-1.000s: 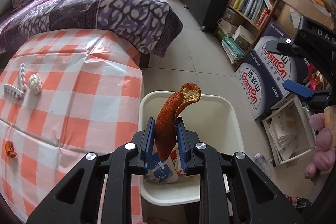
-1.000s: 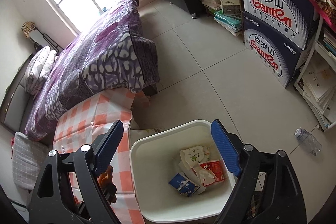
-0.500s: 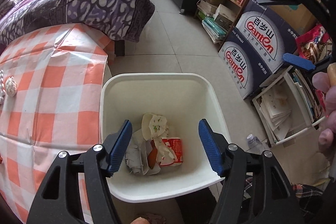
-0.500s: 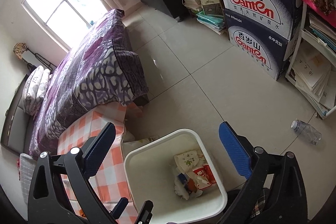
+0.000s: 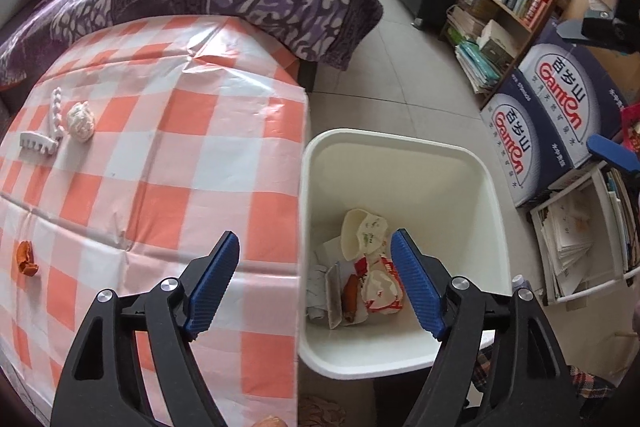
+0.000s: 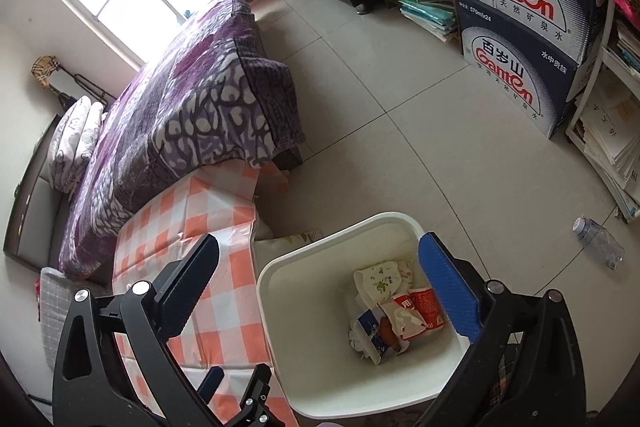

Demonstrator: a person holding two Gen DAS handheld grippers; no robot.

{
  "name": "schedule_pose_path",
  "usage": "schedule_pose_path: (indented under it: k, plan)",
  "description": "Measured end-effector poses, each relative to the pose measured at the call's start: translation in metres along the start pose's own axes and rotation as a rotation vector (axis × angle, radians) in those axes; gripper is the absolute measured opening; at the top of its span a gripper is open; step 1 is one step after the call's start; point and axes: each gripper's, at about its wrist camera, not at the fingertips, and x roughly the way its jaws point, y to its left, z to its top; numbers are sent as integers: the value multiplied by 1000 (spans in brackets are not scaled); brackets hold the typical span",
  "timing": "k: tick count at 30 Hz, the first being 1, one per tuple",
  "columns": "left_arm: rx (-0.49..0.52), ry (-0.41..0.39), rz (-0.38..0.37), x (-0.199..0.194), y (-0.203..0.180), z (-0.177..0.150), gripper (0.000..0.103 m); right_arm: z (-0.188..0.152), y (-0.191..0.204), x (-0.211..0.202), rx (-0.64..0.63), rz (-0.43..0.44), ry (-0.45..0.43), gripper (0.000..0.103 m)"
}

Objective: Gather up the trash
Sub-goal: 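Grasp the small orange peel piece on the cloth with the left tool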

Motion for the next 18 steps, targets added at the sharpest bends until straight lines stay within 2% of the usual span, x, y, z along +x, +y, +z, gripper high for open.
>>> schedule_pose_path:
  k: [6,10,18]
  plan:
    - [-109,23,142,-3,56,4,76,-20,36,20,-60,11,64,96]
    - [-230,56,192,-3,107,5,76,-39,61,34,-104,31,120,96]
    - [-433,32,281,-27,206,11,76,-72,105,58,-182,50,200,96]
